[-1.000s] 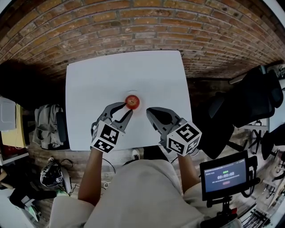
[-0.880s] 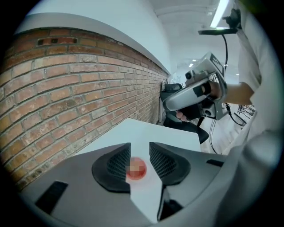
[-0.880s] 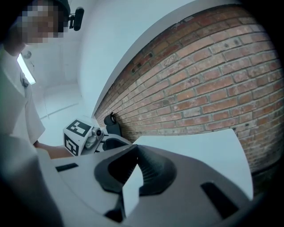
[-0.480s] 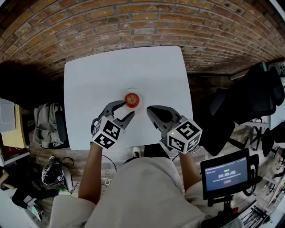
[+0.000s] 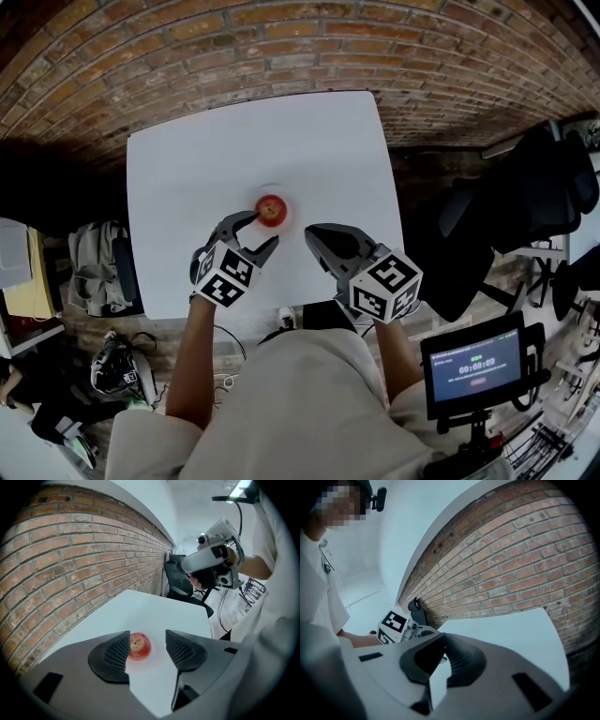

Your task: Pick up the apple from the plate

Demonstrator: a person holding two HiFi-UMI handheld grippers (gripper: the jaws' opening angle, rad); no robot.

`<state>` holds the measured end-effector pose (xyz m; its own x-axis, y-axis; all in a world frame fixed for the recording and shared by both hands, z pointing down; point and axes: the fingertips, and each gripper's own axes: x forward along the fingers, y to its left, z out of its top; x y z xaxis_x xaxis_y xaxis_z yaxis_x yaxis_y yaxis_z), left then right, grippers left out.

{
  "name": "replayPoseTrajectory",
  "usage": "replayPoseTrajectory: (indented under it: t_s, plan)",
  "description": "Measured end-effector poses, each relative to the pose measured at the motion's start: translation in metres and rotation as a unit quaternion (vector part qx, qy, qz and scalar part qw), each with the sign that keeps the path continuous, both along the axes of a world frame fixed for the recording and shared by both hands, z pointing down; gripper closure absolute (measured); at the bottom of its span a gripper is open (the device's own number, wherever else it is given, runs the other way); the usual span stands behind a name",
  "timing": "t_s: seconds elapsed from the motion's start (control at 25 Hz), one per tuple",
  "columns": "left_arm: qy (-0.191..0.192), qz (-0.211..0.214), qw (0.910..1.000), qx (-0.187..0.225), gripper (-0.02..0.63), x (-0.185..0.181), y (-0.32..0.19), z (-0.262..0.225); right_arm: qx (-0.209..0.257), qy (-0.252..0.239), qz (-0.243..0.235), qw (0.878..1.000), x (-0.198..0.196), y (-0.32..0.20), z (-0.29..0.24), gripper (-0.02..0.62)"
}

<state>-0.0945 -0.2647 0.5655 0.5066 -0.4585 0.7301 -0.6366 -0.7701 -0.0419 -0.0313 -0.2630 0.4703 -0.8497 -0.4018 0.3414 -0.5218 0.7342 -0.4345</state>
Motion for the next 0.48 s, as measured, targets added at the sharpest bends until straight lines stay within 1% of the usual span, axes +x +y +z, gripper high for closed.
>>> replayPoseTrajectory:
  t_s: [0.32,0.4,0.48]
  plan:
    - [-0.007,-0.009,0.9998,-0.018,0.341,-0.004,-0.007,0.018,-0.016,0.002,0.0,1.0,0.0,0.003,0.009,0.594]
    - [-0.013,-0.001,0.9995,-0.027,0.306,-0.004,-0.007,0.024,-0.018,0.004,0.0,1.0,0.001,0.003,0.011,0.594]
    - [-0.019,0.006,0.9993,-0.032,0.286,-0.003,-0.008,0.03,-0.021,0.006,0.0,1.0,0.002,0.003,0.014,0.594]
